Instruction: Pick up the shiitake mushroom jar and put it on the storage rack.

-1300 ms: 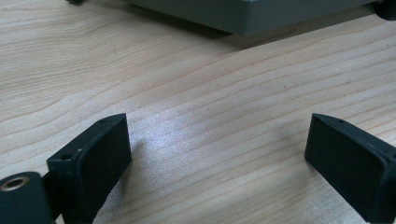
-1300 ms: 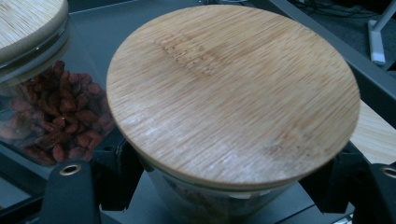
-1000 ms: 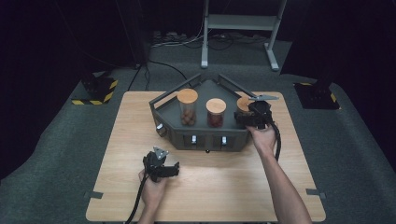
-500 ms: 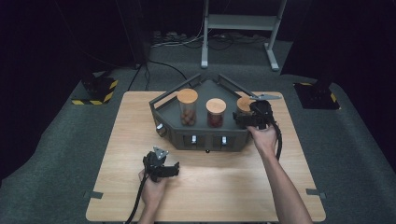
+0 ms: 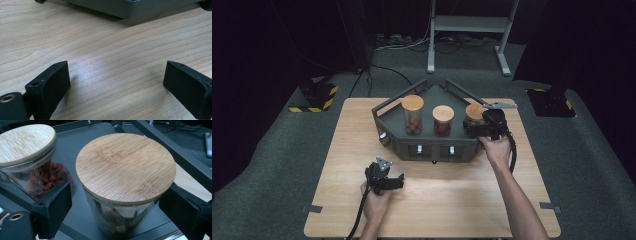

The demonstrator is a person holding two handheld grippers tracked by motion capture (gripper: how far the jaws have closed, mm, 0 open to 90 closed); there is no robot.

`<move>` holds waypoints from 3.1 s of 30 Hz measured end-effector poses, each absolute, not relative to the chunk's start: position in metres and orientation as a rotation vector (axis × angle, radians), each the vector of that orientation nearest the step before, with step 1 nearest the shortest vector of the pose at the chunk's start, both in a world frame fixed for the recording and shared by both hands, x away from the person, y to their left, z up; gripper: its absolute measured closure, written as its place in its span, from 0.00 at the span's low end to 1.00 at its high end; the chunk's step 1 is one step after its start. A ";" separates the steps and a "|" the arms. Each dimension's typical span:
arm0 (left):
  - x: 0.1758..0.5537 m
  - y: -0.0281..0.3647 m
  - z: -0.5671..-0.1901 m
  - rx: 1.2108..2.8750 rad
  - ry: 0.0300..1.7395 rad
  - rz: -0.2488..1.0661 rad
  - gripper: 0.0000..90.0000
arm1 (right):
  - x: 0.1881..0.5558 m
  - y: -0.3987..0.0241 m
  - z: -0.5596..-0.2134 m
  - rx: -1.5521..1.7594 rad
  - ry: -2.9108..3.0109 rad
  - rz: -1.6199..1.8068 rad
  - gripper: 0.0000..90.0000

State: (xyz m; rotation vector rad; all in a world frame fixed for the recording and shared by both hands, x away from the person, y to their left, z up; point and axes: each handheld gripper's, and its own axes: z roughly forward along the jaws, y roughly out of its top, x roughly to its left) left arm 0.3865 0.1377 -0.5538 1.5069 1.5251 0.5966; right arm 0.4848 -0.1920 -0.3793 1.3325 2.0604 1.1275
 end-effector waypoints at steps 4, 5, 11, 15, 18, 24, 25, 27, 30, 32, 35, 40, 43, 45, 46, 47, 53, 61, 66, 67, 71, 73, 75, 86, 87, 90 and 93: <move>0.387 0.138 -0.554 1.506 1.525 0.596 0.07 | 0.483 -0.192 -0.378 1.323 2.058 1.130 0.12; 0.387 0.138 -0.554 1.505 1.525 0.597 0.07 | 0.482 -0.192 -0.377 1.321 2.059 1.130 0.12; 0.386 0.138 -0.554 1.507 1.525 0.597 0.07 | 0.479 -0.196 -0.374 1.324 2.051 1.138 0.11; 0.387 0.137 -0.554 1.502 1.525 0.596 0.07 | 0.475 -0.199 -0.371 1.316 2.044 1.153 0.11; 0.386 0.138 -0.554 1.507 1.525 0.597 0.07 | 0.473 -0.199 -0.370 1.311 2.042 1.161 0.11; 0.387 0.138 -0.554 1.507 1.525 0.597 0.07 | 0.469 -0.198 -0.368 1.300 2.047 1.179 0.11; 0.386 0.138 -0.554 1.508 1.525 0.597 0.07 | 0.468 -0.198 -0.368 1.294 2.046 1.183 0.12; 0.386 0.138 -0.554 1.507 1.525 0.597 0.07 | 0.467 -0.198 -0.368 1.279 2.055 1.177 0.11; 0.387 0.137 -0.554 1.501 1.525 0.596 0.07 | 0.465 -0.198 -0.369 1.286 2.051 1.186 0.11; 0.386 0.138 -0.554 1.507 1.525 0.597 0.07 | 0.464 -0.199 -0.369 1.283 2.049 1.189 0.11; 0.387 0.138 -0.554 1.503 1.525 0.596 0.07 | 0.464 -0.200 -0.369 1.286 2.050 1.188 0.11; 0.386 0.138 -0.554 1.506 1.525 0.597 0.07 | 0.461 -0.202 -0.369 1.285 2.042 1.194 0.11; 0.387 0.137 -0.554 1.502 1.525 0.596 0.07 | 0.459 -0.203 -0.369 1.286 2.043 1.196 0.12; 0.386 0.138 -0.554 1.506 1.525 0.597 0.07 | 0.459 -0.204 -0.369 1.285 2.046 1.193 0.12; 0.386 0.138 -0.554 1.507 1.525 0.597 0.07 | 0.458 -0.204 -0.369 1.284 2.045 1.195 0.12; 0.386 0.138 -0.554 1.507 1.525 0.597 0.07 | 0.457 -0.205 -0.369 1.284 2.042 1.200 0.12; 0.386 0.138 -0.554 1.507 1.525 0.597 0.07 | 0.454 -0.207 -0.369 1.275 2.040 1.213 0.12; 0.387 0.138 -0.554 1.506 1.525 0.597 0.07 | 0.449 -0.212 -0.368 1.268 2.036 1.223 0.12; 0.387 0.138 -0.554 1.506 1.525 0.597 0.07 | 0.446 -0.216 -0.368 1.271 2.033 1.235 0.12; 0.386 0.138 -0.554 1.507 1.525 0.597 0.07 | 0.445 -0.217 -0.368 1.272 2.030 1.238 0.12; 0.386 0.138 -0.554 1.508 1.525 0.597 0.07 | 0.443 -0.220 -0.370 1.278 2.024 1.243 0.11; 0.387 0.138 -0.554 1.506 1.525 0.597 0.07 | 0.442 -0.222 -0.371 1.283 2.025 1.246 0.11; 0.386 0.138 -0.554 1.508 1.525 0.597 0.07 | 0.442 -0.223 -0.372 1.285 2.025 1.243 0.11; 0.386 0.138 -0.554 1.507 1.525 0.597 0.07 | 0.436 -0.227 -0.374 1.279 2.023 1.260 0.11; 0.386 0.138 -0.554 1.507 1.525 0.597 0.07 | 0.435 -0.227 -0.374 1.279 2.020 1.266 0.11; 0.386 0.138 -0.554 1.508 1.525 0.597 0.07 | 0.433 -0.229 -0.375 1.278 2.018 1.267 0.11; 0.386 0.138 -0.554 1.506 1.525 0.597 0.07 | 0.432 -0.230 -0.378 1.282 2.022 1.264 0.11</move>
